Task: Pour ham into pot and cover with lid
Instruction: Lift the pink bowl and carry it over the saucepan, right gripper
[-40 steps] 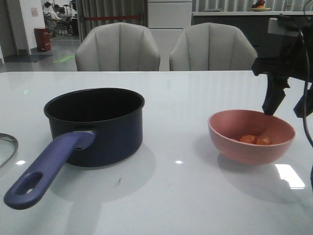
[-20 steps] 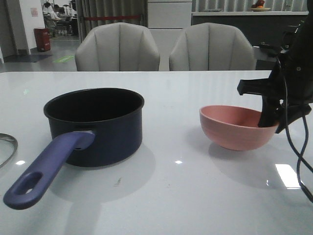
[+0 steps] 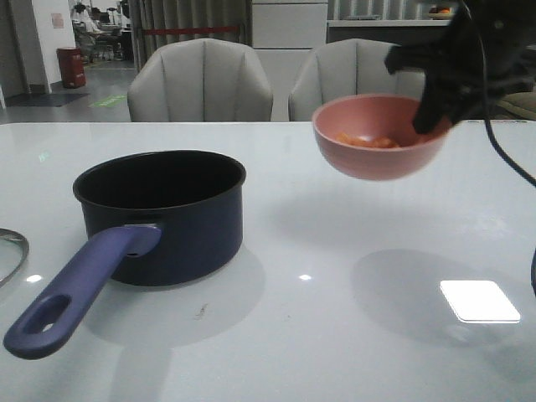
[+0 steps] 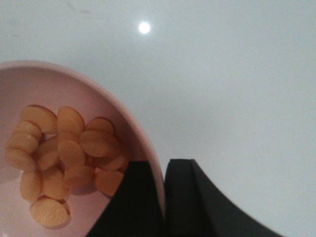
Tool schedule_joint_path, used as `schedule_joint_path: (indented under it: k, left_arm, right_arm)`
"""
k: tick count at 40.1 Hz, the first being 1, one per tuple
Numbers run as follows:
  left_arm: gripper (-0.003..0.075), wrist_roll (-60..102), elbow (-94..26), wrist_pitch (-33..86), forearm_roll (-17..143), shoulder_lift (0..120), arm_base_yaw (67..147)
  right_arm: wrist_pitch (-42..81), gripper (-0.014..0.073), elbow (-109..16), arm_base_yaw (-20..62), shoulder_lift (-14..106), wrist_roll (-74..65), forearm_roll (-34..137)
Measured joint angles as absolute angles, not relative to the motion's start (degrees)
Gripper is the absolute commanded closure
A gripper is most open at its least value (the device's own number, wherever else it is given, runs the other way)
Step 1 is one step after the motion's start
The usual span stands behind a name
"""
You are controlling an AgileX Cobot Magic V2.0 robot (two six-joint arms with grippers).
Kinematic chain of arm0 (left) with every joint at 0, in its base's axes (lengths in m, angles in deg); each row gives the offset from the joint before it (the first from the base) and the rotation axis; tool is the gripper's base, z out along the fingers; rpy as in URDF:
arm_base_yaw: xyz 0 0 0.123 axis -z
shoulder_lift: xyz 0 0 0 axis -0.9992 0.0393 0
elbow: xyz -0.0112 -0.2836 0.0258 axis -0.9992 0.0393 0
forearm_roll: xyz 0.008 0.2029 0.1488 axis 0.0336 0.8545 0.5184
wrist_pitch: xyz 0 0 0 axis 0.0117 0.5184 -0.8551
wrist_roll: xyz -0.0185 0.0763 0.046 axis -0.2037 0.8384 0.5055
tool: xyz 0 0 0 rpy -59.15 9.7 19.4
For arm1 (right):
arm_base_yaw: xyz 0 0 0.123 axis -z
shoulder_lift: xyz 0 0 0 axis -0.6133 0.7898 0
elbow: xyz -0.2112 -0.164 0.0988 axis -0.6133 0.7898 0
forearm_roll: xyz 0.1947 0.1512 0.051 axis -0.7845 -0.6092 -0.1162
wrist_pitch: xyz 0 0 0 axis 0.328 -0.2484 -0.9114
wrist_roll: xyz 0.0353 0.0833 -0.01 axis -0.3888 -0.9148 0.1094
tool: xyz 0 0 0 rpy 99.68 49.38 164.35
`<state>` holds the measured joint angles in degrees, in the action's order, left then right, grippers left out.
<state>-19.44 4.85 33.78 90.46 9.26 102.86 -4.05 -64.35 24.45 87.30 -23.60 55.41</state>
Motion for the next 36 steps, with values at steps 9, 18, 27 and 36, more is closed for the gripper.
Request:
schedule_joint_path:
  k: [9, 18, 27, 36]
  left_arm:
    - [0.0158, -19.44, 4.85, 33.78, 90.46, 9.26, 102.86]
    - [0.0158, -19.44, 4.85, 33.67, 90.46, 9.26, 102.86]
    - [0.0158, -19.44, 4.85, 33.67, 90.46, 9.26, 102.86]
    - [0.0158, -19.44, 4.85, 33.67, 90.46, 9.26, 102.86]
  right_arm:
    - [0.86, 0.0456, -70.23, 13.09, 86.07, -20.98, 55.41]
    - [19.63, 0.0456, -68.53, 4.88, 86.41, -20.66, 57.19]
    - [49.42, 0.0456, -59.83, 1.74, 89.84, -20.22, 63.95]
    - [75.26, 0.0456, -55.56, 1.07, 97.17, -8.10, 67.16]
